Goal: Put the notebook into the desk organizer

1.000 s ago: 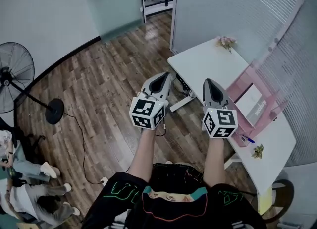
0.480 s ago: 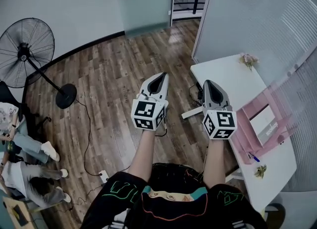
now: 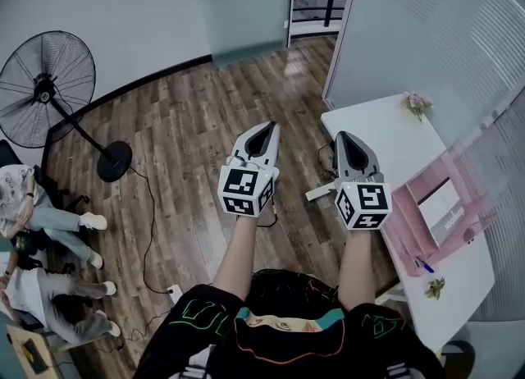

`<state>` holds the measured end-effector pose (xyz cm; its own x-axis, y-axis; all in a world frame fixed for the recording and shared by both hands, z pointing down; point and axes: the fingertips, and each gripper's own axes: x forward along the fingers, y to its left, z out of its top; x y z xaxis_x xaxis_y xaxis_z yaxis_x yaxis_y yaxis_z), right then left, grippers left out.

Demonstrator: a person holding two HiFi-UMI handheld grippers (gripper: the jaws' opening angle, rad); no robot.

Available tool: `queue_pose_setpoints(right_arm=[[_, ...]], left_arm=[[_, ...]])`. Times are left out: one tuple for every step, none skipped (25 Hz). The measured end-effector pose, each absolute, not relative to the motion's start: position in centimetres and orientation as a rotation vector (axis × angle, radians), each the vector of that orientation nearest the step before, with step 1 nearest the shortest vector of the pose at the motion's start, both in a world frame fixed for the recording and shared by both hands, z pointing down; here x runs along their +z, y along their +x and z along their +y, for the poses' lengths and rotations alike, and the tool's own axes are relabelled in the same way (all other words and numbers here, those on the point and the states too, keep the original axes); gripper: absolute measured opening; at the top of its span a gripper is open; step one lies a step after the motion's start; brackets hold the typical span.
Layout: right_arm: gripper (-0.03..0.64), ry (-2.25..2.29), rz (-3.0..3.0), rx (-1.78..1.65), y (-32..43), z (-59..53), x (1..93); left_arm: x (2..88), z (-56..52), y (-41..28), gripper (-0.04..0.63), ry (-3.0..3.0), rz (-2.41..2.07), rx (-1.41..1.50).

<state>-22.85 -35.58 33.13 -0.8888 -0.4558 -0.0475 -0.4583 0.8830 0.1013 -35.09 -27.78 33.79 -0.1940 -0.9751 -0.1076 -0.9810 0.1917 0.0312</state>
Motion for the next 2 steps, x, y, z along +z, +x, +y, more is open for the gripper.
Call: queue_pose_setpoints(right_arm=[[0.002, -0.731, 3.028, 0.175, -23.03, -35.95, 32.88], [0.002, -0.727, 3.029, 0.179, -23.2, -36.31, 32.61]], left_arm=[[33.57, -28.16, -35.21, -0.002, -1.953, 2.376, 0.142], [33.33, -28.54, -35.34, -0.002, -1.953, 2.376, 0.142]])
